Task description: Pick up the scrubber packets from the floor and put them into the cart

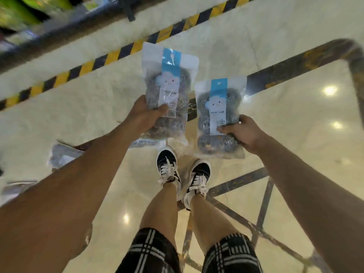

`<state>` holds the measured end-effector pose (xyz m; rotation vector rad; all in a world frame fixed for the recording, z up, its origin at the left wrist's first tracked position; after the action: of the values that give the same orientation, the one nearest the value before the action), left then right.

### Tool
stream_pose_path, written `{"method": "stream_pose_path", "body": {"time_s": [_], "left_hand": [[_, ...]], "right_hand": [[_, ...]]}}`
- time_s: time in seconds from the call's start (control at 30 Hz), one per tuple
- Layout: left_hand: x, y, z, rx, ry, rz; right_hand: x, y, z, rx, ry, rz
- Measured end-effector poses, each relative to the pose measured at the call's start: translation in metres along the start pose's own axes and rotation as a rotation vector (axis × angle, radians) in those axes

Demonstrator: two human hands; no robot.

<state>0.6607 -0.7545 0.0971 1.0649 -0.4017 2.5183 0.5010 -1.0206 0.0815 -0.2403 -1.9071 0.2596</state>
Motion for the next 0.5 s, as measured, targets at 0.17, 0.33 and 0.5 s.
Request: {"method": "stream_pose_path", "body": {"time_s": [0.17,0.33,0.5], "left_hand": [[0.128,-0.014,0.085,0.142,0.058,-0.042],[0.258,-0.033,0.168,0.288,0.063,0.043],[0.365,-0.058,0.218,0.369,0.168,0.213]], "right_hand": [[0.147,-0.04,-0.088,0.077,-0.173,0.068],[0.282,-0.077,-0.147,0.05,-0.338,0.108],[0.389,-0.086,-0.172,0.02,-0.497,0.121]]}}
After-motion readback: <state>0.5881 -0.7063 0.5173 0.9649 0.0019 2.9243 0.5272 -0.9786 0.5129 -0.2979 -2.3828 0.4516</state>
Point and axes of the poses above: each hand's wrist, its own x-axis away from the middle knuckle, its own y-axis out of the palm, z = x × y, the point moved 5 cm from there along -x, towards the middle knuckle, and after that the axes turned 10 degrees about x, right-handed, at the moved point
